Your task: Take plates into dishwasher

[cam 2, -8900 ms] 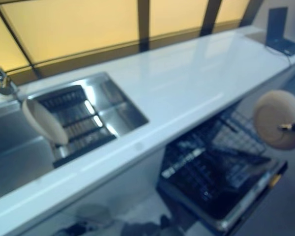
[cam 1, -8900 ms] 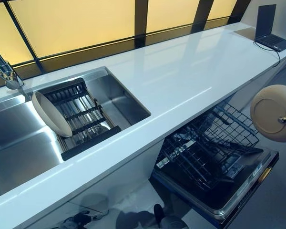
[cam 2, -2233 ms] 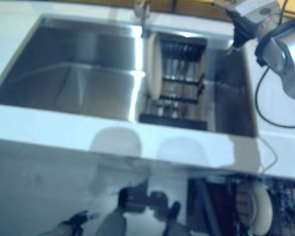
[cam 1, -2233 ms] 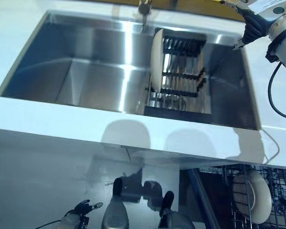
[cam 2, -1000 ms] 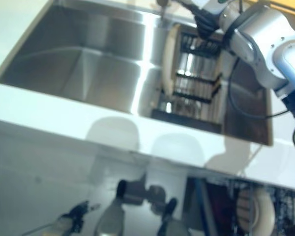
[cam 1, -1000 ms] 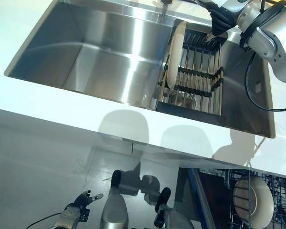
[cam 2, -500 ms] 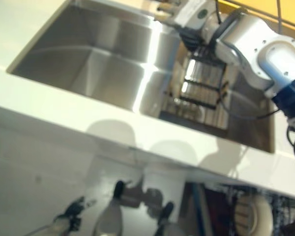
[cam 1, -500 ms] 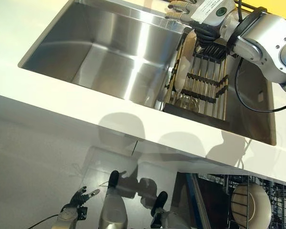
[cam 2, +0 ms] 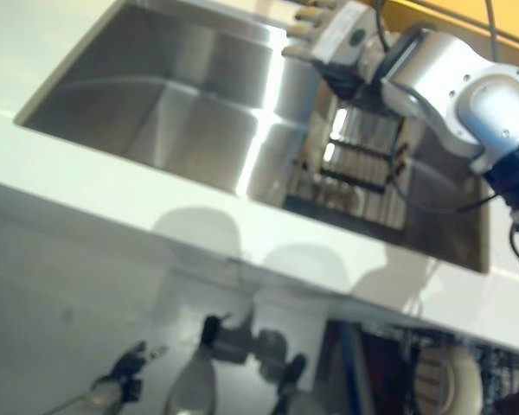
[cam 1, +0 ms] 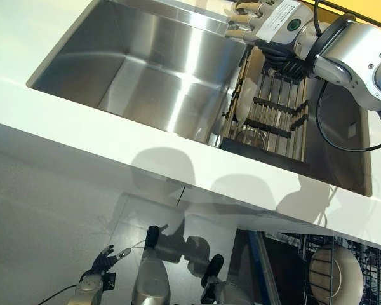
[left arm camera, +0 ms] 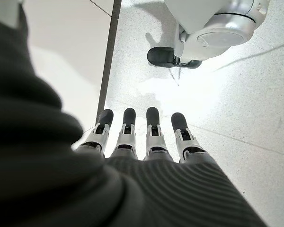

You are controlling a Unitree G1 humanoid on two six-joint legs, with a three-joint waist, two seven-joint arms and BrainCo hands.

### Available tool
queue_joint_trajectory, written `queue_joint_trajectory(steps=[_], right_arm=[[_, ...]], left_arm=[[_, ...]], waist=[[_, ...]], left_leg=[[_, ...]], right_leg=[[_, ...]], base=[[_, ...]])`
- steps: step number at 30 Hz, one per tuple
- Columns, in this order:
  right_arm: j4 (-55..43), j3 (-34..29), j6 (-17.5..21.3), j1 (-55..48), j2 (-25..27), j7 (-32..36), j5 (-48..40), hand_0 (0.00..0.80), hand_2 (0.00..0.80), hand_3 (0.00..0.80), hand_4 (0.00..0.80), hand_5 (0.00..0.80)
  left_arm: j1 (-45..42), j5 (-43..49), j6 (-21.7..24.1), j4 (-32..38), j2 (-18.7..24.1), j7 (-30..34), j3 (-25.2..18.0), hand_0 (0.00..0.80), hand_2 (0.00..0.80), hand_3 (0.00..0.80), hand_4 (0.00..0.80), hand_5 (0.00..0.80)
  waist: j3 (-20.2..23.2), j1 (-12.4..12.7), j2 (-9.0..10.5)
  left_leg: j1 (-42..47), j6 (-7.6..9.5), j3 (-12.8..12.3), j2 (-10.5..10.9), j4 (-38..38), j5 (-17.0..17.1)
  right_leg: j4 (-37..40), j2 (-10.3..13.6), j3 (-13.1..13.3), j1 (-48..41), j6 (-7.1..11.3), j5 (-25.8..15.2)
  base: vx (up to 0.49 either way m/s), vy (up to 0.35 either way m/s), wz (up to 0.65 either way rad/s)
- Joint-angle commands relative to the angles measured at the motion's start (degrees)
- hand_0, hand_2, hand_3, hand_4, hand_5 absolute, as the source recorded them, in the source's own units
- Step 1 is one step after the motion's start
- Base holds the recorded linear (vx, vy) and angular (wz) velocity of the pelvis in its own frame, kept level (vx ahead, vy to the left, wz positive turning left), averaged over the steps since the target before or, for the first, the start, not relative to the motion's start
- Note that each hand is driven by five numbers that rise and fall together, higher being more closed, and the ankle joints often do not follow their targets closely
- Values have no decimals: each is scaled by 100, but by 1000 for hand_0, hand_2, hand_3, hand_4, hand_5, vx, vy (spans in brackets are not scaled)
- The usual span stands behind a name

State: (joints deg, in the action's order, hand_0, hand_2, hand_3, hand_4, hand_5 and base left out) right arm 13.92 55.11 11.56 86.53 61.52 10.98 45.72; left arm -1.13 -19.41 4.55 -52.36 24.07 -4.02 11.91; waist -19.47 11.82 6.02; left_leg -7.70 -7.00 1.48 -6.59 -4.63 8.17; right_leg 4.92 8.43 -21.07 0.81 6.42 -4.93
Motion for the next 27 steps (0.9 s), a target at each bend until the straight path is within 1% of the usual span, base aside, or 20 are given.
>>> queue_joint_trajectory(steps=[1,4,7,15,21,26,27], right_arm=[[-82,83,61,143,332,1,257,0,0,0,0,0],[-127,103,178,109,351,84,421,0,0,0,0,0],[-121,119,168,66,349,199,500,0,0,0,0,0],[-180,-13,212,-173,345,187,691,0,0,0,0,0],[-75,-81,303,-259,285,200,1027,0,0,0,0,0],[74,-67,294,-258,179,152,1370,0,0,0,0,0],[99,-47,292,-236,164,125,1451,132,132,132,132,132]], left_arm=[[33,-150,175,-1,98,-42,-146,0,0,0,0,0],[37,-191,221,-22,93,-27,-138,0,0,0,0,0],[41,-235,215,1,91,-30,-156,0,0,0,0,0],[40,-269,275,-30,86,20,-191,0,0,0,0,0],[62,-407,326,-14,49,54,-198,0,0,0,0,0],[52,-563,377,60,24,70,-178,0,0,0,0,0],[51,-590,376,75,19,65,-182,0,0,0,0,0]], waist=[[53,-28,203],[39,-48,204],[14,-51,195],[-8,-63,224],[-59,-68,176],[-131,-49,140],[-138,-45,135]], left_leg=[[74,288,-218,120,-37,-452],[78,288,-238,111,-37,-447],[72,292,-256,96,-37,-442],[78,295,-274,78,-37,-439],[18,296,-275,94,-37,-426],[-38,301,-276,103,-37,-407],[-47,301,-279,101,-37,-402]], right_leg=[[8,181,28,98,360,-69],[8,177,44,104,361,-75],[8,175,52,116,355,-81],[8,161,58,124,355,-94],[8,173,76,178,352,-100],[8,177,74,230,351,-119],[8,179,75,238,350,-122]], base=[[0,0,0],[0,0,0],[0,0,0],[0,0,0],[0,0,0],[0,0,0],[0,0,0]])
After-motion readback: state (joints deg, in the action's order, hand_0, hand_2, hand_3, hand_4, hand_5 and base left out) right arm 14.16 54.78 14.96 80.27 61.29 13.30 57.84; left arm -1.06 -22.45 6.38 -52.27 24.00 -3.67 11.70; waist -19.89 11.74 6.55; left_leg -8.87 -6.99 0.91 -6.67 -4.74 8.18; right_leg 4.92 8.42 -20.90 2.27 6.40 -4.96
